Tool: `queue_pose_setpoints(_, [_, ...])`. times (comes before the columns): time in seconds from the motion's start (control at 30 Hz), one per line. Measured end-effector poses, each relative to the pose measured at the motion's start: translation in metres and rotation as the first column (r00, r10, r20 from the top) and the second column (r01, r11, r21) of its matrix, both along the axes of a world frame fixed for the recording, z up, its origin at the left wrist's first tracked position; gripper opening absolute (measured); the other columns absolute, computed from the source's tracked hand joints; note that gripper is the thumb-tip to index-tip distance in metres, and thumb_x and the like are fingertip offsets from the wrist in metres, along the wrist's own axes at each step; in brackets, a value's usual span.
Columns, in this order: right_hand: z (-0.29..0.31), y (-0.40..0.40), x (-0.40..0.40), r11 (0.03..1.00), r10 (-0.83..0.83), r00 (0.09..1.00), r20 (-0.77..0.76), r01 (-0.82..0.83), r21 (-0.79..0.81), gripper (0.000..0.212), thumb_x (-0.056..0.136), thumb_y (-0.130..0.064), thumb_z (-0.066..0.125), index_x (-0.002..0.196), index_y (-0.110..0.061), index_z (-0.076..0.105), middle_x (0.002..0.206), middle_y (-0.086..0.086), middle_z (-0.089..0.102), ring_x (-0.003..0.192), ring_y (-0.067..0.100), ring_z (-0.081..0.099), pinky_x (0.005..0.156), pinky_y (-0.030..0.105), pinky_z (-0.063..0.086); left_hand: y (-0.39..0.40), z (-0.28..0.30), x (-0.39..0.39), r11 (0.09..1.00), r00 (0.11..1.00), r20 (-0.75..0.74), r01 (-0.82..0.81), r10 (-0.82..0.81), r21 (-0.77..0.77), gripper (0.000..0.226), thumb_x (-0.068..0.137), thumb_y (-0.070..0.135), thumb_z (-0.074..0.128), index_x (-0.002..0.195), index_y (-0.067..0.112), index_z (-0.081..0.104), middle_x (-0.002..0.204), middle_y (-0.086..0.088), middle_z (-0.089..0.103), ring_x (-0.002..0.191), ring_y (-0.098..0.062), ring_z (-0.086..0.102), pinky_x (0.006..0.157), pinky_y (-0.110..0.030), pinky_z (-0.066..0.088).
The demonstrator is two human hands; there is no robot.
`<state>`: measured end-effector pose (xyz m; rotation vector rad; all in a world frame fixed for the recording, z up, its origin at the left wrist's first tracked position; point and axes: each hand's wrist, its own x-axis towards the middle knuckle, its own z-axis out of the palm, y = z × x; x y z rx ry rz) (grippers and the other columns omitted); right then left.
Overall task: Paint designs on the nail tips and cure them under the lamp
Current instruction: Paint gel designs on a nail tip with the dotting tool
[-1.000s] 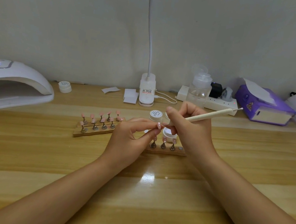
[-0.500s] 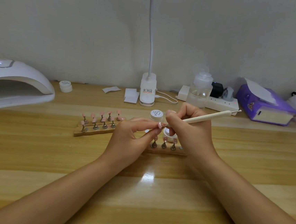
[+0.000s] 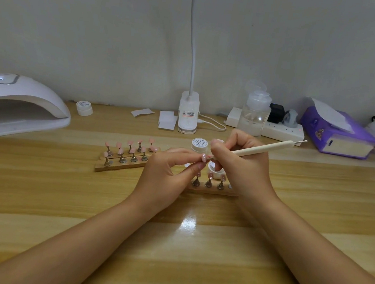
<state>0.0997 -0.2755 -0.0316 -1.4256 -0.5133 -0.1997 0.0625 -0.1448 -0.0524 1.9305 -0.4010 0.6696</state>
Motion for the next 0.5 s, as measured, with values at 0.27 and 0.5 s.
queue_pose_setpoints(0.27, [0.0008,0.0005,-0.0010,1.000,0.003,1.000,-0.022,-0.003,0.004,0.034,0.080,-0.001,0.061,0.053,-0.012,0.043,0.042,-0.004,0.052,0.041,0.006,0.050,0.042,0.016,0.042,0.0004,-0.0007,0.0006,1.000,1.000,0.005,0.002,-0.002,0.017,0.026,0.080,0.005,0.066,0.101,0.018,0.066,0.078,0.007,0.069,0.078,-0.006,0.063,0.078,-0.029,0.050])
queue_pose_setpoints(0.5, [0.0004,0.0003,-0.0003,1.000,-0.008,1.000,-0.019,0.008,0.002,0.034,0.080,0.001,0.061,0.053,-0.011,0.043,0.041,-0.004,0.050,0.040,0.006,0.050,0.042,0.015,0.042,0.0010,-0.0004,0.0005,1.000,1.000,0.005,0.003,-0.003,0.024,0.025,0.080,0.006,0.066,0.101,0.020,0.066,0.078,0.011,0.068,0.078,-0.005,0.063,0.078,-0.028,0.050])
